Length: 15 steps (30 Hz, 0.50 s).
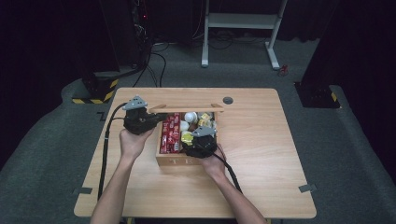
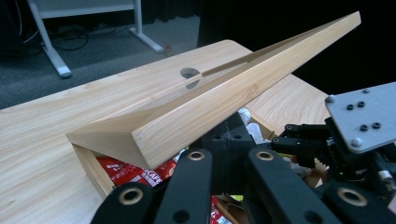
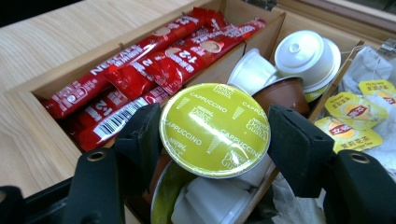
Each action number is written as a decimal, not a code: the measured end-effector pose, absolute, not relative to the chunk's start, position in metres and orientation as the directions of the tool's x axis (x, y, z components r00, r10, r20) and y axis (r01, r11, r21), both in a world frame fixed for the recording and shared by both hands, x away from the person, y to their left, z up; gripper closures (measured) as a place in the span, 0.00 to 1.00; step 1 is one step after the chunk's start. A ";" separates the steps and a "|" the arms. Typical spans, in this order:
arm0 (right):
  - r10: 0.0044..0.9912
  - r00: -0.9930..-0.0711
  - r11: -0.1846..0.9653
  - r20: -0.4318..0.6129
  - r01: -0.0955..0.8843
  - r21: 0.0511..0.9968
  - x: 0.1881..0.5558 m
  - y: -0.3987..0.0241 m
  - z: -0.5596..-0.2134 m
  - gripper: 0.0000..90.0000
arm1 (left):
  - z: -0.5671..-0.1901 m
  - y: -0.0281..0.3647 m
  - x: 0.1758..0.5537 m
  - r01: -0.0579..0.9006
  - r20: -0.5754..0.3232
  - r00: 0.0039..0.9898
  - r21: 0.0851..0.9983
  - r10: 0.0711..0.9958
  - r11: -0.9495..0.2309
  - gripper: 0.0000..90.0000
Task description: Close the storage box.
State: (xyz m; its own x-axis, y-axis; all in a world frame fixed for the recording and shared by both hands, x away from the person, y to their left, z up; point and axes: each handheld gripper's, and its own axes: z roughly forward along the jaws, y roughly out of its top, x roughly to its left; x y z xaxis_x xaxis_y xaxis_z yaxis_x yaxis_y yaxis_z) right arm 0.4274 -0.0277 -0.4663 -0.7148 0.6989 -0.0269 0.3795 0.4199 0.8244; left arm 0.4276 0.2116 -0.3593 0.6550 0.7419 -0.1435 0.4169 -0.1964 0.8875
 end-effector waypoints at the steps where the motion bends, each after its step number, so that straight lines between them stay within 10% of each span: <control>1: 0.698 -0.715 0.419 -0.029 0.376 0.826 0.427 -0.028 -0.465 0.41 | -0.359 0.211 0.427 0.418 -0.144 0.655 0.887 0.742 -0.197 1.00; 15: 0.697 -0.717 0.385 -0.014 0.358 0.851 0.420 -0.045 -0.452 0.42 | -0.362 0.212 0.427 0.415 -0.146 0.657 0.889 0.739 -0.193 1.00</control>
State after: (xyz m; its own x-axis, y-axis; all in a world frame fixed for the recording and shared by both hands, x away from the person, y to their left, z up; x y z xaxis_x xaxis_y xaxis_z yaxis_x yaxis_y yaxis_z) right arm 0.4202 -0.0449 -0.4522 -0.7170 0.6969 -0.0139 0.3579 0.3852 0.8506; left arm 0.4272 0.2118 -0.3618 0.6574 0.7392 -0.1464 0.4149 -0.1929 0.8892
